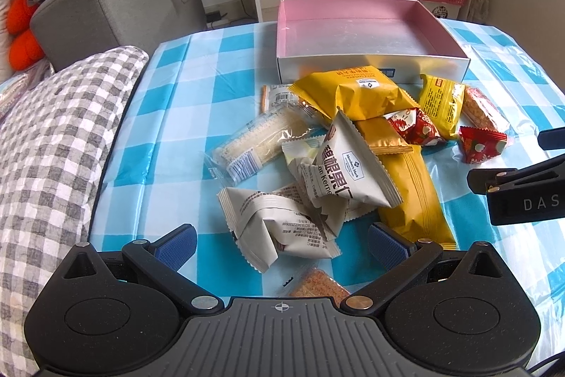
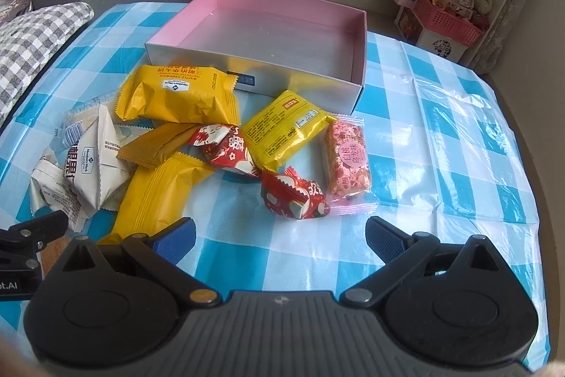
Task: Organize snacks
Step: 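Grasp the small orange wafer packet with the left tool while the right tool grasps the long yellow pastry packet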
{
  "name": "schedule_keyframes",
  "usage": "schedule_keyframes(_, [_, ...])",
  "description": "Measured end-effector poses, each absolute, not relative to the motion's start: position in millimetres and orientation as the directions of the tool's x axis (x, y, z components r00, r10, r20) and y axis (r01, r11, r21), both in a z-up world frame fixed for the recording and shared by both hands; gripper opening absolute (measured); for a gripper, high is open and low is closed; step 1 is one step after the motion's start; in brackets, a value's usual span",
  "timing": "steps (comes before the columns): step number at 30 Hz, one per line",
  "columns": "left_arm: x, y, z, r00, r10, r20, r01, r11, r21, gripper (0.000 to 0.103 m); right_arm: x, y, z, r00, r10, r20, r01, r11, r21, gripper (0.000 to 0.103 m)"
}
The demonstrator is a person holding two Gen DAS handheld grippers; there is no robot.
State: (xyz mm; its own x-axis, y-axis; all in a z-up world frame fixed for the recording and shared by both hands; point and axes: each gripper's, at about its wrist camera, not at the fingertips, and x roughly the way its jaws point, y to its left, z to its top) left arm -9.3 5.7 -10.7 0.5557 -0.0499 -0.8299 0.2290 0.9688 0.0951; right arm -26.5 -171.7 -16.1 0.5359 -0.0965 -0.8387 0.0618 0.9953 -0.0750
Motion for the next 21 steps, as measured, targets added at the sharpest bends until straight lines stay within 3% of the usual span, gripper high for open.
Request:
schedule_keyframes(9, [-14, 12, -15, 0.523, -0.086, -0.848, 0.286, 0.955, 0.080, 0.101, -26, -159, -14, 0.533, 0.054, -0.844, 0.004, 0.998, 0.066, 0.093])
schedule_keyframes(15, [-9, 24, -22, 0.459, -0.180, -0.870, 0.316, 0.948, -0.030, 0.099, -23, -156, -20, 0.489, 0.165, -0.856, 0.002, 0.982, 0.190, 0.086])
schedule_keyframes(21, [-1, 30, -38, 0.411, -0.181, -0.893, 0.296, 0.953, -0.056, 0.094, -17, -153, -31, 0.445, 0.231, -0.865, 0.031, 0.962, 0.272, 0.082])
